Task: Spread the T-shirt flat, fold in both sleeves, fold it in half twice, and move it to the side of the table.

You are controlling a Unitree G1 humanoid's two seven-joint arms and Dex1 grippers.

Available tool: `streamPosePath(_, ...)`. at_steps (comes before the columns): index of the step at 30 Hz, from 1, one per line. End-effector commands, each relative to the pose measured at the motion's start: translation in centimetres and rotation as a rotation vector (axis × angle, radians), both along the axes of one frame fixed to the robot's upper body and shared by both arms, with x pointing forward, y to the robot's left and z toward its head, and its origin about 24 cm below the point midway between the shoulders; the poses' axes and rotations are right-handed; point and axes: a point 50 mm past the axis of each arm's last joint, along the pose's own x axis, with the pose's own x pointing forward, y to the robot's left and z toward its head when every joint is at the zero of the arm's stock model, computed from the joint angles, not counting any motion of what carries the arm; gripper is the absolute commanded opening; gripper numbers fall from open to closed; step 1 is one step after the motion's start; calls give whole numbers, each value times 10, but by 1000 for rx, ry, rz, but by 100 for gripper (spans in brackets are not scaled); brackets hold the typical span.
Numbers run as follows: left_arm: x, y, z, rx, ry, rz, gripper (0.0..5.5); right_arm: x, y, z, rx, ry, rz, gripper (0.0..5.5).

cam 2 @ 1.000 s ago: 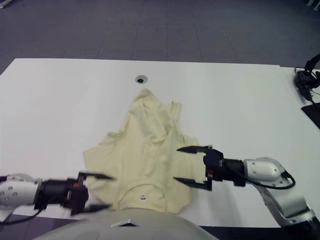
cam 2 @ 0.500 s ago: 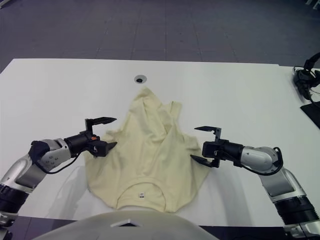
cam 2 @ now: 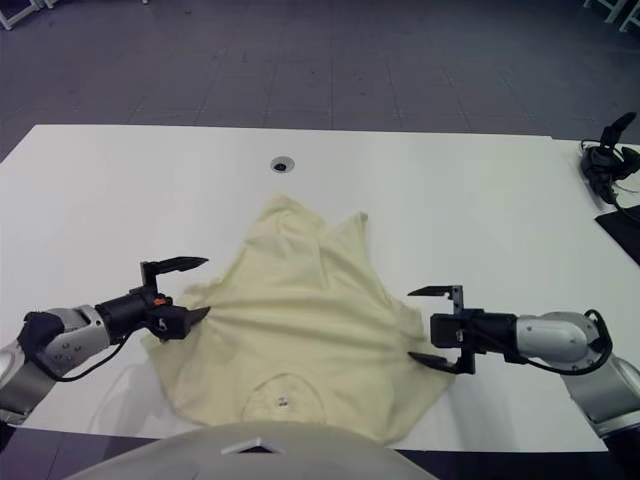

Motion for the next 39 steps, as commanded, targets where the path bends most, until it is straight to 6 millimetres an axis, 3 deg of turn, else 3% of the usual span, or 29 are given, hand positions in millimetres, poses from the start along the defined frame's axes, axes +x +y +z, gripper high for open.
streamPosePath(1,-14,-14,-9,-3,113,-55,538,25,12,23,111,-165,-25,540)
streamPosePath(5,-7,-12,7,-9,107,-46,538,57,15,43,194,-337,-96,540)
streamPosePath(10,11,-5,37,-76,97,-18,538,87,12,55,195,-467,-167,540)
streamPosePath(13,38,-11,60,-166,1,10,538,109,20,55,204,-536,-190,540)
streamPosePath(15,60,-9,64,-147,-60,61,538,127,30,52,217,-587,-208,540)
streamPosePath(18,86,-6,60,-60,-134,103,538,142,49,40,194,-604,-156,540)
streamPosePath(22,106,-30,50,-134,-142,78,538,153,61,22,165,-587,-112,540)
streamPosePath(28,140,-59,20,-138,-130,87,538,157,65,-2,76,-533,-58,540)
streamPosePath(33,146,-76,-2,-117,-75,49,538,152,53,-19,-41,-500,-11,540)
streamPosePath(39,148,-71,-22,-65,-22,70,538,145,39,-24,-107,-471,10,540)
